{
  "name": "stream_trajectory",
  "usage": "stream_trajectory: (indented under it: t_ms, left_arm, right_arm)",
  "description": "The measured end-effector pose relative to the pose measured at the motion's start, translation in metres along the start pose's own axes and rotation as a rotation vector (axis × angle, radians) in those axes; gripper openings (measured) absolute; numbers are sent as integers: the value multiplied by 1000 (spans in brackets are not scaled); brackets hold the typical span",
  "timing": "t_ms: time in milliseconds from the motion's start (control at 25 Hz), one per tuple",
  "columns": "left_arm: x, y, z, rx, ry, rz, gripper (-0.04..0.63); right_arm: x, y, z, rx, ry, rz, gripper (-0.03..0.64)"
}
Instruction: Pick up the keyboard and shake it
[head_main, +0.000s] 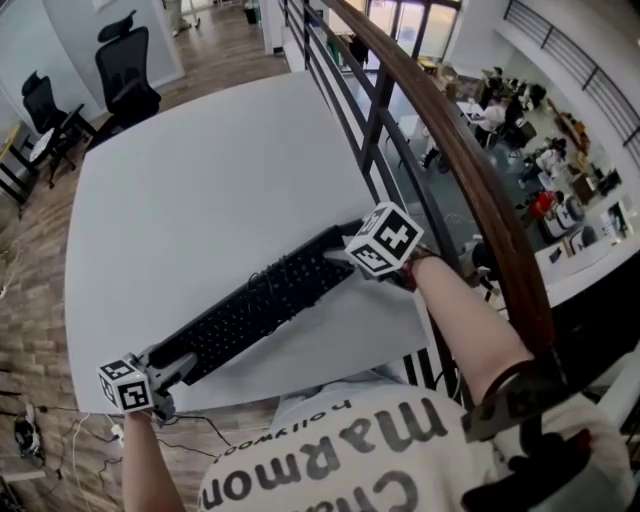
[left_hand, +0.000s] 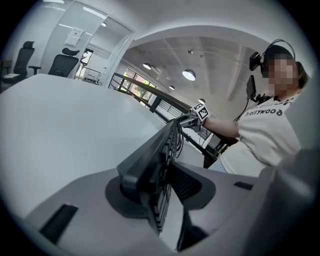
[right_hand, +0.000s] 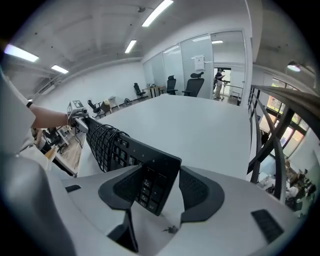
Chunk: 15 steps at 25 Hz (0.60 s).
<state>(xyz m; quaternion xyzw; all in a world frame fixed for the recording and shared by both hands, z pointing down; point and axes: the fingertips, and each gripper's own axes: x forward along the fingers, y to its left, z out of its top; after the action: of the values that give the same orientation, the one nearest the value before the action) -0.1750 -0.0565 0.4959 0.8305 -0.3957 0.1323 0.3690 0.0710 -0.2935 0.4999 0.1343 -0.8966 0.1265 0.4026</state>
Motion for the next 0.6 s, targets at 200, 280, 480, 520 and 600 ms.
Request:
stream_trajectory:
  t_ms: [200, 280, 480, 520, 600]
  left_arm:
    - [0, 1, -4, 8, 13, 31, 126]
    - [-2, 1, -1, 30, 11, 37, 124]
    - [-15, 4, 16, 104, -6, 67, 124]
    - [-19, 4, 24, 134, -15, 85, 126]
    - [-27, 1, 43, 207, -40, 120, 127]
  right_arm:
    - [-4, 4, 1, 78, 11, -22, 233]
    - [-7, 4, 2, 108, -11, -42, 229]
    - [-15, 8, 18, 117, -71, -103, 229]
    - [-18, 7, 24, 110, -87, -120, 229]
    - [-30, 5, 40, 93, -132, -157, 229]
